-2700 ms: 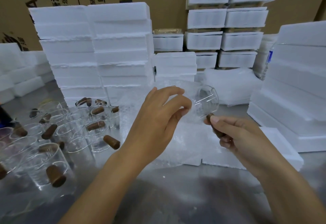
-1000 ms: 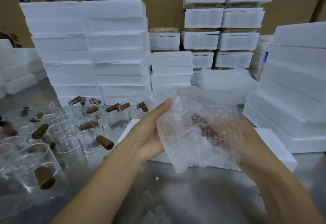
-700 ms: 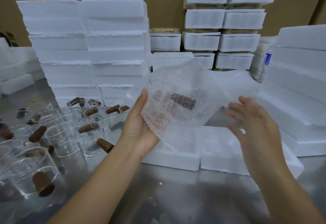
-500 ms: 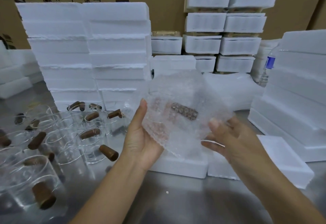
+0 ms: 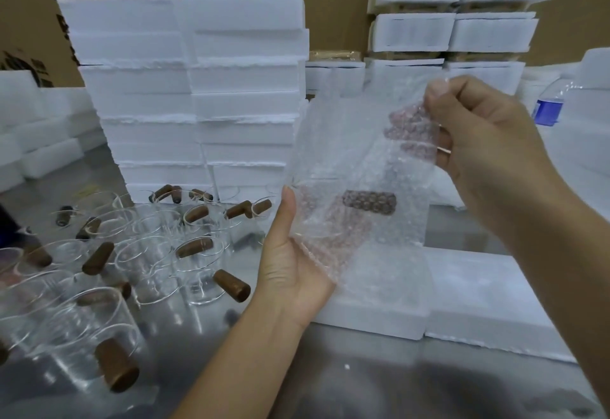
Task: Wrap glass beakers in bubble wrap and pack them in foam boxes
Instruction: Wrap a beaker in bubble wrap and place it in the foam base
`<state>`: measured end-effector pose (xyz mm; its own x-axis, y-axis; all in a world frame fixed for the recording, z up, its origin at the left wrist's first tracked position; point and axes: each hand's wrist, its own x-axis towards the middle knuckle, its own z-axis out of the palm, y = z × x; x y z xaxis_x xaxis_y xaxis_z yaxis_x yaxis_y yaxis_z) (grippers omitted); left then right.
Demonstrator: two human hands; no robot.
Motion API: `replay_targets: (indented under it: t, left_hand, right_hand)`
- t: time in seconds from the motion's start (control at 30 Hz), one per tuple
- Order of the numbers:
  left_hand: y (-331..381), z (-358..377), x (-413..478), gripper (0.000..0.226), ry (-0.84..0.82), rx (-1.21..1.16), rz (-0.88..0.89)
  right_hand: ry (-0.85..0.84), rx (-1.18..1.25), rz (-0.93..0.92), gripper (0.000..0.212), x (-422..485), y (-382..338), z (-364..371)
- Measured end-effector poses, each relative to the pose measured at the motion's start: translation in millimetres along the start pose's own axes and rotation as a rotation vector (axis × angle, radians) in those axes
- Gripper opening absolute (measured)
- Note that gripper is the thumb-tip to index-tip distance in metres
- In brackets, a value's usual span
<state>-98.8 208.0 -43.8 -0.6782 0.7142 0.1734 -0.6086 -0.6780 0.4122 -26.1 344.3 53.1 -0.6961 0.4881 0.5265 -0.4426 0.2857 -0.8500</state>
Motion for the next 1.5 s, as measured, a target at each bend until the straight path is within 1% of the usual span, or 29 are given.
replay_targets:
  t: [0.13,0.27,0.4,0.47,0.57,0.67,0.7,0.8,0.87,0.93,1.0,1.07,1.1,1.13,1.2,1.3,1.4,1.5]
  left_hand:
    - [1.8,0.4,0.9,0.057,-0.010,0.053,0.021]
    - [1.5,1.5,2.7,0.055,-0.048,0.084,0.030]
    - [-0.5,0.5,3.6,0.058,-0.040,0.107,0.008]
    - [-1.1,0.6,3.0,0.059,-0.033,0.101,0.015]
    - [0.2,-0.2,2.8,0.058,0.008,0.070,0.067]
    - [3.9,-1.7,3.9,0.046,0.053,0.043,0.148]
    - [5.3,-1.6,4.1,0.042,0.070,0.047,0.167]
    - [6.4,-0.1,4.4,0.039,0.099,0.103,0.208]
    - [5.1,1.9,3.4,0.037,0.094,0.178,0.234]
    - [3.4,2.7,2.6,0.036,0.106,0.313,0.248]
    - [2.0,4.2,1.5,0.045,0.154,0.477,0.248]
    - [0.1,5.0,0.5,0.067,0.195,0.620,0.241]
    - [-0.5,5.4,-0.1,0.073,0.198,0.675,0.249]
    - [-1.1,5.6,-0.7,0.076,0.186,0.715,0.265]
    - [-1.9,5.8,-1.5,0.077,0.168,0.740,0.281]
    - [-2.5,5.2,-1.6,0.088,0.206,0.745,0.283]
    - [-2.2,5.5,-1.8,0.084,0.209,0.749,0.298]
    - [-3.1,6.1,-1.3,0.098,0.266,0.732,0.286]
  right_hand:
    - [0.022,0.009,-0.045,0.022,5.4,-10.6,8.9]
    - [0.087,0.075,-0.053,0.026,9.0,-14.6,11.9]
    - [0.151,0.107,-0.066,0.029,17.1,-16.1,15.5]
    - [0.157,0.093,-0.054,0.029,20.0,-14.2,14.8]
    - [0.084,-0.011,-0.012,0.030,13.6,-2.4,10.4]
    - [-0.011,-0.099,0.014,0.046,-10.4,19.6,6.7]
    - [-0.043,-0.120,0.006,0.048,-20.6,26.9,6.0]
    - [-0.174,-0.171,-0.027,0.036,-47.6,49.3,5.2]
    - [-0.192,-0.168,-0.031,0.034,-59.4,59.0,6.5]
    - [-0.168,-0.107,-0.022,0.026,-65.6,63.0,8.8]
    - [-0.140,-0.066,-0.019,0.022,-67.8,63.9,9.5]
    - [-0.114,-0.027,-0.012,0.020,-68.9,63.9,7.7]
    - [-0.102,-0.009,-0.008,0.019,-69.3,64.2,6.6]
    - [-0.091,0.007,-0.005,0.018,-70.0,64.6,5.7]
    - [-0.076,0.028,0.006,0.017,-71.4,65.1,4.8]
    - [-0.052,0.049,0.026,0.015,-73.8,67.6,5.0]
    - [-0.041,0.090,0.049,0.019,-76.5,68.2,6.9]
    - [0.032,0.072,0.015,0.019,-76.4,65.2,7.4]
